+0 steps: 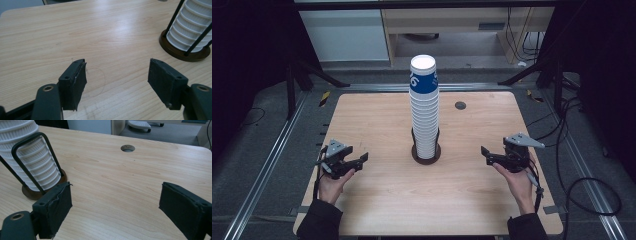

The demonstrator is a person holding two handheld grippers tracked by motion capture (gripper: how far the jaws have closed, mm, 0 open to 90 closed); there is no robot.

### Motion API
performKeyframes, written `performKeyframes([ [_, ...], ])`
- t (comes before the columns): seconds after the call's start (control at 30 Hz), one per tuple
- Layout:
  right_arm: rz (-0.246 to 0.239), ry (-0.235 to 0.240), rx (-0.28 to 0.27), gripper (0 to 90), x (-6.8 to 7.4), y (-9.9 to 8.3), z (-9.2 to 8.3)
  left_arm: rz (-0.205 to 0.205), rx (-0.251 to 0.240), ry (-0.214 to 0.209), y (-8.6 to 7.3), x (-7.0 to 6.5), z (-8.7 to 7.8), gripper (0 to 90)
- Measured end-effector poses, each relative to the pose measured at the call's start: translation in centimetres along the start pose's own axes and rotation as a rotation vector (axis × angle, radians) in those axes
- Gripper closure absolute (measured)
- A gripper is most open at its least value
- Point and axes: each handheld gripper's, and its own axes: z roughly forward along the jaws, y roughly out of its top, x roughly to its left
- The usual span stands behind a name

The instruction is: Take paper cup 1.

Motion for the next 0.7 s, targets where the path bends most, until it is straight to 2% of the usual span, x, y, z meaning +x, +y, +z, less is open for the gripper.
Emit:
performKeyframes([
  [0.1,-0.021,-0.005,0.006,9.9,-0.2,-0.1,0.0,0.01,0.013,-0.011,0.0,-0.4,0.2,28.7],
  [0.3,-0.005,0.011,-0.019,9.4,-0.2,0.2,-0.7,0.014,0.026,-0.025,-0.1,-0.7,0.3,25.7],
  [0.43,-0.001,0.049,-0.074,8.4,0.3,1.6,-1.5,0.005,-0.006,-0.04,-0.1,-1.0,0.1,22.0],
  [0.7,-0.025,0.108,-0.155,7.3,1.6,4.4,-2.3,0.0,0.004,-0.057,-0.2,-1.1,0.3,18.3],
])
